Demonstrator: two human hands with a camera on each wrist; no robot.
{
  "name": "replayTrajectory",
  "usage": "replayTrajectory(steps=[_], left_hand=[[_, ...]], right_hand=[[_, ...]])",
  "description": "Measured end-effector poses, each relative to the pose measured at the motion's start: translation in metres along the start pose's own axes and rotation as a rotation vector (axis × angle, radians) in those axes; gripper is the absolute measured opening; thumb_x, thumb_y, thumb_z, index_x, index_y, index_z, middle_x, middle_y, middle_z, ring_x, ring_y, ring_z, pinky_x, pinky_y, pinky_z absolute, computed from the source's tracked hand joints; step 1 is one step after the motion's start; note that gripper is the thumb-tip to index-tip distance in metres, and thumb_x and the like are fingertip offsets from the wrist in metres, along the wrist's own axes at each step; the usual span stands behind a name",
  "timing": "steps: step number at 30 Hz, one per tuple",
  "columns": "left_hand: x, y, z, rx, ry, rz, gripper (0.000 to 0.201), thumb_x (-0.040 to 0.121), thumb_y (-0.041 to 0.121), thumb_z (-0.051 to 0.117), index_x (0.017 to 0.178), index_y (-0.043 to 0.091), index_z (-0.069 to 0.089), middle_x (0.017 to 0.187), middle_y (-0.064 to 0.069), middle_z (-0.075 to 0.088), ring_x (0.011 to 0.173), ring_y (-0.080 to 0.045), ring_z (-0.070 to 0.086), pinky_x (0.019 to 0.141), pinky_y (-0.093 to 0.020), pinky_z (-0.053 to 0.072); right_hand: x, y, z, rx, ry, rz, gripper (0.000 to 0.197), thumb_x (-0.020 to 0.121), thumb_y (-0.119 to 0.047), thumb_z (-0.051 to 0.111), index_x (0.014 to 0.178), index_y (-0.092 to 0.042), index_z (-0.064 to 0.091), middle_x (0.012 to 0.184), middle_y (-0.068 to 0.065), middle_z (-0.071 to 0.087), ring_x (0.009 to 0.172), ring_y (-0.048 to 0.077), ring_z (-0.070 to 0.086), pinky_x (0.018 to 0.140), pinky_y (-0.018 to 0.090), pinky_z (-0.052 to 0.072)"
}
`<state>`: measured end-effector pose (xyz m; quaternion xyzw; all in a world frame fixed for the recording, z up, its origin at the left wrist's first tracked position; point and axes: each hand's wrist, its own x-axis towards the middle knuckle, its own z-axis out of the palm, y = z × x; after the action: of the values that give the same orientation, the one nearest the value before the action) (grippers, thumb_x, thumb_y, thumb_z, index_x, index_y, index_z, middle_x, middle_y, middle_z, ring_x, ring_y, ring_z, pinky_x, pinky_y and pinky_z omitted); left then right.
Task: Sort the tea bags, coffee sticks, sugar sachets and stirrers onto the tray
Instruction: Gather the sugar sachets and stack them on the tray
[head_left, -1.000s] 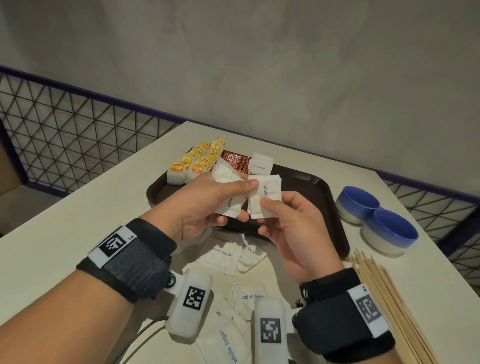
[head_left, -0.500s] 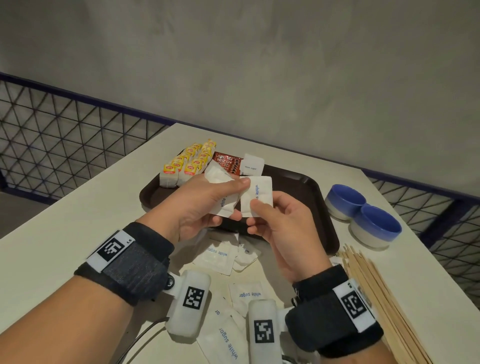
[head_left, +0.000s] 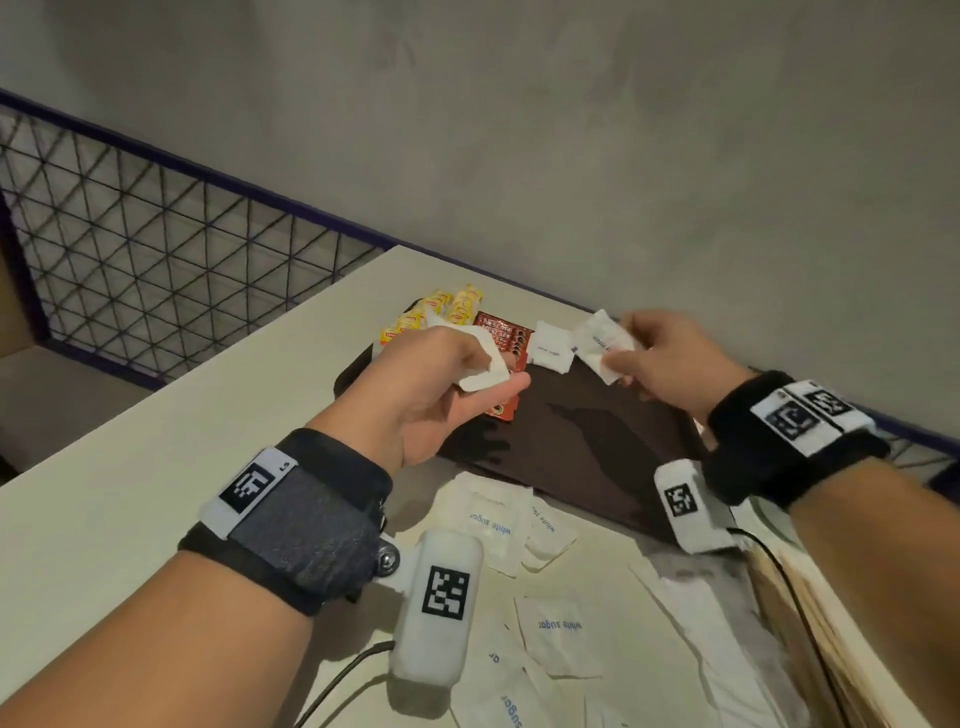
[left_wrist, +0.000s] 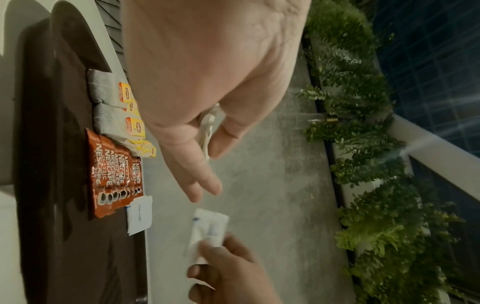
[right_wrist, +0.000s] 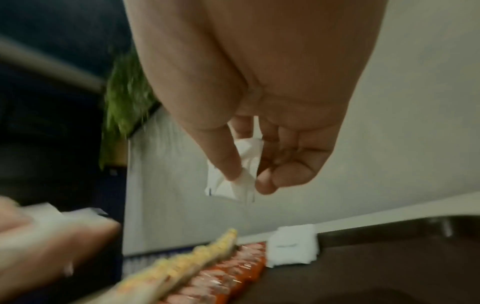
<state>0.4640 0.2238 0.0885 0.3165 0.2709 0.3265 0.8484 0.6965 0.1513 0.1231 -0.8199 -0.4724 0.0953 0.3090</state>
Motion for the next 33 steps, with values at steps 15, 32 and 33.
replayTrajectory(steps=[15, 32, 33], left_hand=[[0.022, 0.010, -0.021, -0.094, -0.020, 0.063, 0.042, 0.092, -0.015, 0.054, 0.130, 0.003, 0.052, 0.134, -0.026, 0.060, 0.107, -0.044, 0.071, 0.073, -0.041, 0.066], [0.026, -0.001, -0.019, -0.036, 0.010, 0.039, 0.046, 0.091, -0.015, 0.056, 0.133, 0.003, 0.053, 0.126, -0.024, 0.067, 0.103, -0.039, 0.075, 0.067, -0.038, 0.065], [0.026, -0.001, -0.019, -0.034, 0.009, 0.040, 0.047, 0.091, -0.015, 0.056, 0.134, 0.004, 0.053, 0.126, -0.024, 0.067, 0.103, -0.039, 0.075, 0.067, -0.039, 0.065]], right_hand=[[0.104, 0.019, 0.061, -0.406, -0.222, 0.162, 0.048, 0.096, -0.002, 0.064, 0.142, -0.005, 0.050, 0.113, 0.019, 0.069, 0.088, 0.034, 0.075, 0.082, 0.048, 0.062], [0.122, 0.026, 0.077, -0.440, -0.106, 0.163, 0.072, 0.077, -0.034, 0.087, 0.126, -0.010, 0.040, 0.097, 0.012, 0.068, 0.078, 0.029, 0.072, 0.077, 0.045, 0.062], [0.123, 0.026, 0.078, -0.445, -0.095, 0.152, 0.075, 0.077, -0.034, 0.088, 0.129, -0.010, 0.040, 0.100, 0.013, 0.068, 0.081, 0.029, 0.071, 0.078, 0.045, 0.062]])
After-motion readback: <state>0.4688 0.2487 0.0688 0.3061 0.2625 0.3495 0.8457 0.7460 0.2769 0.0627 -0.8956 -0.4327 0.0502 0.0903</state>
